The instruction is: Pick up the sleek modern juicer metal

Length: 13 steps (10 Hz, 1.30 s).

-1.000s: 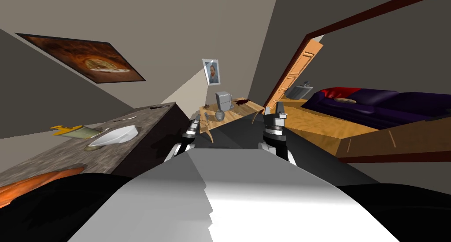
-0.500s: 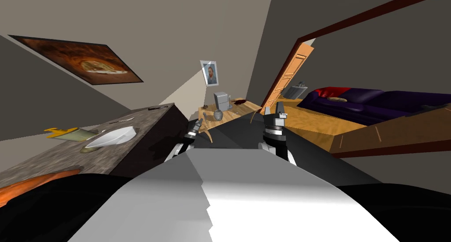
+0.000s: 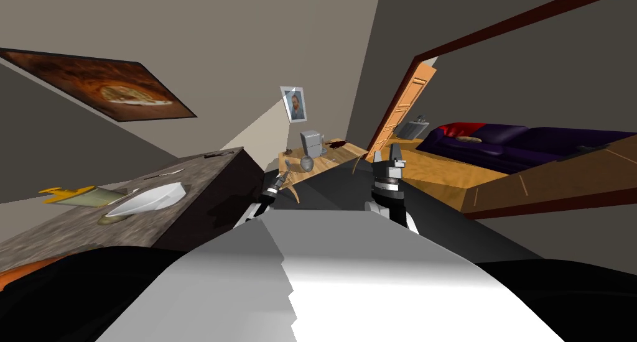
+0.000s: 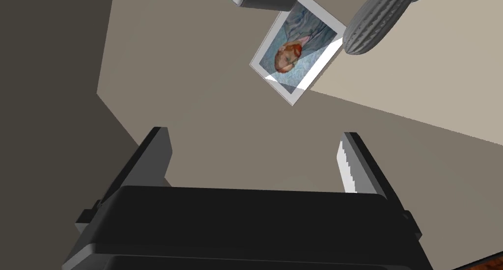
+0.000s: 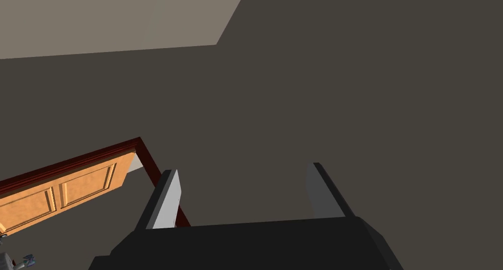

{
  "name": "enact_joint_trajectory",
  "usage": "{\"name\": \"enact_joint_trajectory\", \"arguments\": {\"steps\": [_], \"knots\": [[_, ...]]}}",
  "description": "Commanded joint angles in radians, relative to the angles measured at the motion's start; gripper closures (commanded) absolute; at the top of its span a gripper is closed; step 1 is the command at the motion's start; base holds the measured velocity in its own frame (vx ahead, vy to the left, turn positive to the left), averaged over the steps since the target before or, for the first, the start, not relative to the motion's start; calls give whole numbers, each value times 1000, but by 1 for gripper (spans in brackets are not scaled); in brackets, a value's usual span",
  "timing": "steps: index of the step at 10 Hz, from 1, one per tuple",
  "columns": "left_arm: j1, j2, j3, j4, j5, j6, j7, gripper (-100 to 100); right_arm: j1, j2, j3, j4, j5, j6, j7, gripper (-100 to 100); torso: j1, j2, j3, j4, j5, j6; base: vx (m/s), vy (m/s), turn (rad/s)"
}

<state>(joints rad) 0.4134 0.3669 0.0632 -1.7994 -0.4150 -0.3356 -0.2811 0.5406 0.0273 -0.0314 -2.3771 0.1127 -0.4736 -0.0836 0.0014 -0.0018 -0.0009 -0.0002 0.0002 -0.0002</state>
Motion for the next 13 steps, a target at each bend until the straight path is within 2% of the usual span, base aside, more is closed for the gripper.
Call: {"name": "enact_joint_trajectory", "arguments": {"steps": [1,2,3,6,7,8,9,13], "knots": [[-12,5,-4,44,-19,-3,-29,-100,0,0,0,0,0,0,0,0,0,0,0,0,0,0,37,10,-46],[-23,13,-7,73,-33,-5,-52,-100,0,0,0,0,0,0,0,0,0,-1,0,0,0,0,59,28,-63],[-23,13,-7,82,-33,-5,-52,-100,0,0,0,0,0,0,0,0,1,-2,-1,0,0,0,40,27,-26],[-59,35,-17,182,-71,-17,-120,-100,0,0,0,0,0,0,0,0,1,-2,-1,0,0,0,62,35,-65],[-59,35,-17,189,-71,-17,-120,-100,0,0,0,0,0,0,0,0,2,-4,-2,-1,0,0,67,37,-17],[-71,43,-20,222,-82,-22,-143,-100,0,0,0,0,0,0,0,0,2,-3,-2,-1,0,0,57,33,-36],[-71,43,-20,222,-82,-22,-143,-100,0,0,0,0,0,0,0,0,2,-3,-2,-1,0,0,40,25,-22],[-116,68,-32,344,-120,-43,-223,-100,0,0,0,0,0,0,0,0,3,-5,-3,-1,1,0,81,48,-50]]}}
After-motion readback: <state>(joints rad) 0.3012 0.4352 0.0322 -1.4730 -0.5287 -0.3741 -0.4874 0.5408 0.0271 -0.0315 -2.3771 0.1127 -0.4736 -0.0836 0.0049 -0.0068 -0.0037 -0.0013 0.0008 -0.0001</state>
